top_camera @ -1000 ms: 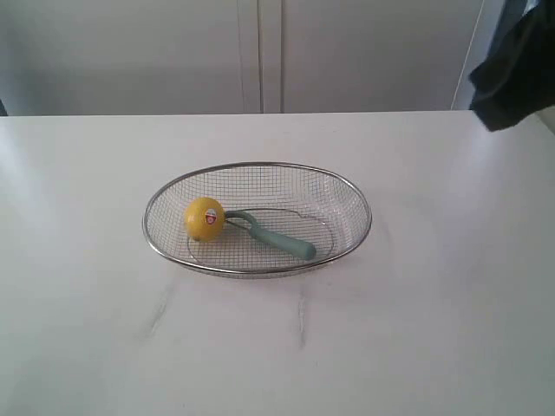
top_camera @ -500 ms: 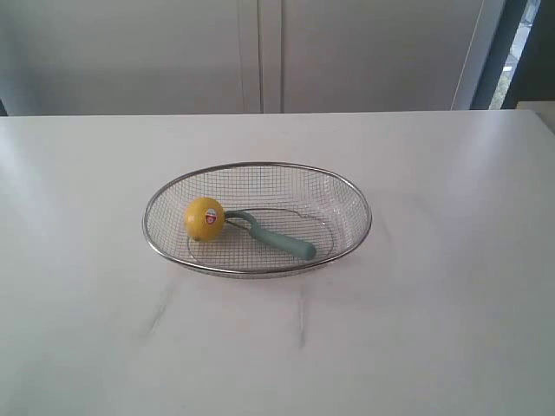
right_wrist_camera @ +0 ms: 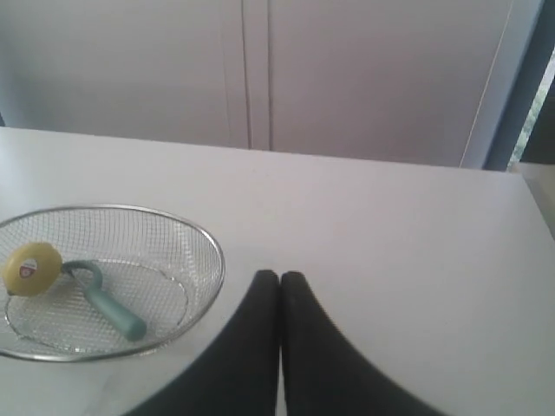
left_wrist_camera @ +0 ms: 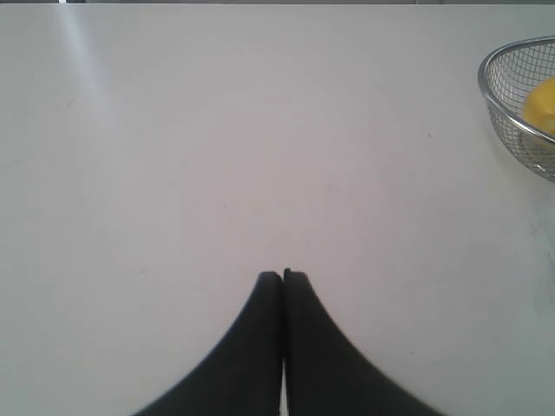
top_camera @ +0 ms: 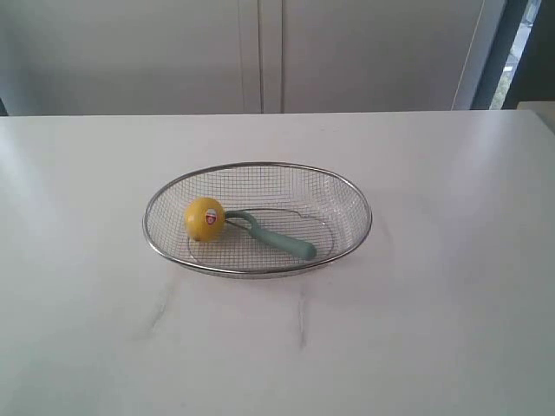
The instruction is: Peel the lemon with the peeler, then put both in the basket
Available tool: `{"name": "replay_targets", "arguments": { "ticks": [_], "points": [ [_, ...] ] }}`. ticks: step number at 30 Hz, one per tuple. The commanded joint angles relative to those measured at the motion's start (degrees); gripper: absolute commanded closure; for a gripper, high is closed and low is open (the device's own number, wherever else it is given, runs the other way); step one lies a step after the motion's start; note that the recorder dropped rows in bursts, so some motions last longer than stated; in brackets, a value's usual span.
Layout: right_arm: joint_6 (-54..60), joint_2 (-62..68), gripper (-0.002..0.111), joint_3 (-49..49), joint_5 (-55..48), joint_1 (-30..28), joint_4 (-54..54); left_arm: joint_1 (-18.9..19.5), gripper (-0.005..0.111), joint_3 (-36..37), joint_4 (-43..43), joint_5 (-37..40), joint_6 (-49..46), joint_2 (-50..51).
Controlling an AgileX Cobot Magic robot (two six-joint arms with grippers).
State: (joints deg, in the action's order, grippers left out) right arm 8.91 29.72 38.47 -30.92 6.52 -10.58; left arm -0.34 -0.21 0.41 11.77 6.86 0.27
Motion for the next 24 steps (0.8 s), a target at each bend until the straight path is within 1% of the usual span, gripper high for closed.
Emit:
{"name": "replay_targets", "arguments": {
  "ticks": [1, 6, 15, 22, 23, 24],
  "points": [
    [-0.3, -4.1, 0.108, -6.1, 1.9, -0.2, -0.1, -0.3, 0.107, 0.2, 0.1, 0.0, 0.4, -0.3],
    [-0.3, -10.4, 0.108, -12.3, 4.4, -0.2, -0.1, -0.3, 0.107, 0.2, 0.1, 0.0, 0.4, -0.3],
    [-0.3, -21.7, 0.108, -26.6, 17.2, -0.2, -0.1, -0.3, 0.107, 0.2, 0.1, 0.0, 0.4, -0.3],
    [-0.3, -27.4, 0.108, -38.4, 17.7, -0.2, -0.1, -0.3, 0.107, 0.2, 0.1, 0.0, 0.4, -0.3],
    [-0.3, -28.3, 0.108, -38.5, 17.7, -0.2, -0.1, -0.3, 0.107, 0.2, 0.1, 0.0, 0.4, -0.3],
    [-0.3, -28.9, 0.108, -38.5, 14.9, -0.2, 0.0, -0.3, 0.107, 0.2, 0.1, 0.0, 0.4, -0.3]
  ]
}}
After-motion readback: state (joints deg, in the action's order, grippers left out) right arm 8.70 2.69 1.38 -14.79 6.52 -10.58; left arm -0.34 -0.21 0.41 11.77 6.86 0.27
